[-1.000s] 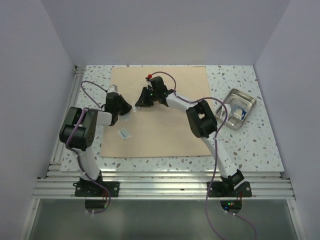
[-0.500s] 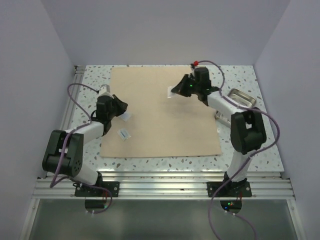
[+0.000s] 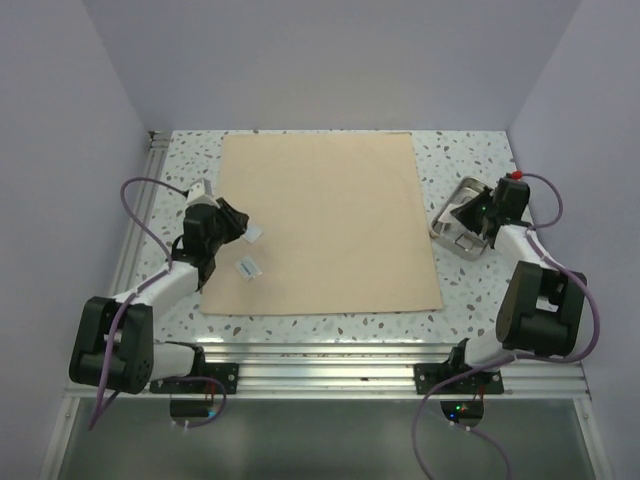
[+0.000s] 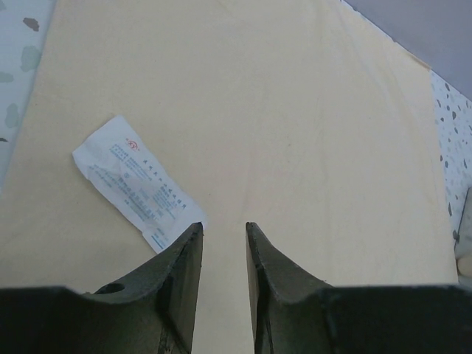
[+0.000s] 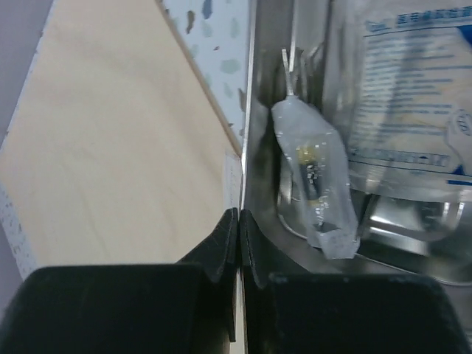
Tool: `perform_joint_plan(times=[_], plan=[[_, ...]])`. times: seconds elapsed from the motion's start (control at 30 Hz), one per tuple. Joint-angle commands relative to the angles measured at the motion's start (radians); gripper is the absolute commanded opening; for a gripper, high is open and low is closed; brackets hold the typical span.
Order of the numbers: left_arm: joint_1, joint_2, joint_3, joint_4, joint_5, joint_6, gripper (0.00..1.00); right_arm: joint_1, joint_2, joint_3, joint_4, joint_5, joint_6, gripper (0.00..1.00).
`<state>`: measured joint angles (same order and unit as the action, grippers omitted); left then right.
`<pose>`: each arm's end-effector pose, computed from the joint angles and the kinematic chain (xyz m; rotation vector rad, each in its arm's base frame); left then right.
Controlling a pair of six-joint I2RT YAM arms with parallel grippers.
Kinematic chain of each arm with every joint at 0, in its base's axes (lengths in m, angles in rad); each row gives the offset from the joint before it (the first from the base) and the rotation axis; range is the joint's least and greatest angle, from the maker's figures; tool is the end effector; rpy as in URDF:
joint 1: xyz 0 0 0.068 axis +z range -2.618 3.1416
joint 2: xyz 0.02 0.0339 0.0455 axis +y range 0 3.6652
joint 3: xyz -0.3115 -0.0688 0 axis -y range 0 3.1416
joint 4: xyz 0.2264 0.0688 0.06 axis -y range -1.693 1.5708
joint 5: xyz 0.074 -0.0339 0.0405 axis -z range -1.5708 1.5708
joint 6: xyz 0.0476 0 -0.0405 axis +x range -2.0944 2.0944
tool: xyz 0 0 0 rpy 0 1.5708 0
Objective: Prepare the surgical pack
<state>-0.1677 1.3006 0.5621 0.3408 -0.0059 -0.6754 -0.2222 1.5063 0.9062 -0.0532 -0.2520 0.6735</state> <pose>0.2532 -0.0426 0.2586 -0.5083 1.9435 -0.5409 0.3109 -0.0581 0.2730 0.8463 2.0864 0.5257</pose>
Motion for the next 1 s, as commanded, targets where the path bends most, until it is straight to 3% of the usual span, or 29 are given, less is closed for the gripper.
perform_joint_plan(times=[0.0,0.2,0.23,0.27,0.3,0.37,0.57,0.67,0.83,0.87,0.97], plan=[[0.007,-0.038,-0.028,-0.008,-0.037,0.042,0.34,-0.025,-0.047,-0.030,0.000,0.094,-0.012,0.00],[0.007,-0.066,-0.070,0.020,-0.060,0.059,0.34,-0.046,-0.006,-0.029,-0.010,0.146,-0.054,0.01],[0.007,-0.063,-0.074,0.023,-0.062,0.062,0.34,-0.046,-0.001,-0.023,-0.014,0.142,-0.060,0.06],[0.007,-0.063,-0.076,0.024,-0.062,0.063,0.37,-0.046,0.005,-0.021,-0.017,0.142,-0.064,0.25],[0.007,-0.058,-0.074,0.024,-0.065,0.065,0.38,-0.048,0.006,-0.020,-0.020,0.146,-0.063,0.36],[0.007,-0.049,-0.071,0.024,-0.072,0.065,0.40,-0.048,-0.007,-0.023,-0.027,0.169,-0.061,0.47],[0.014,-0.023,-0.064,0.017,-0.094,0.051,0.40,-0.033,-0.142,-0.032,-0.042,0.227,-0.097,0.54],[0.017,-0.011,-0.062,0.014,-0.092,0.042,0.48,0.026,-0.204,-0.004,-0.077,0.249,-0.135,0.55],[0.031,-0.003,-0.060,0.018,-0.103,0.027,0.65,0.214,-0.175,0.095,-0.094,0.195,-0.176,0.56],[0.034,0.002,-0.060,0.020,-0.100,0.022,0.66,0.301,-0.138,0.129,-0.091,0.168,-0.181,0.56],[0.063,0.035,-0.067,0.039,-0.050,0.002,0.67,0.386,-0.037,0.180,-0.063,0.085,-0.180,0.57]])
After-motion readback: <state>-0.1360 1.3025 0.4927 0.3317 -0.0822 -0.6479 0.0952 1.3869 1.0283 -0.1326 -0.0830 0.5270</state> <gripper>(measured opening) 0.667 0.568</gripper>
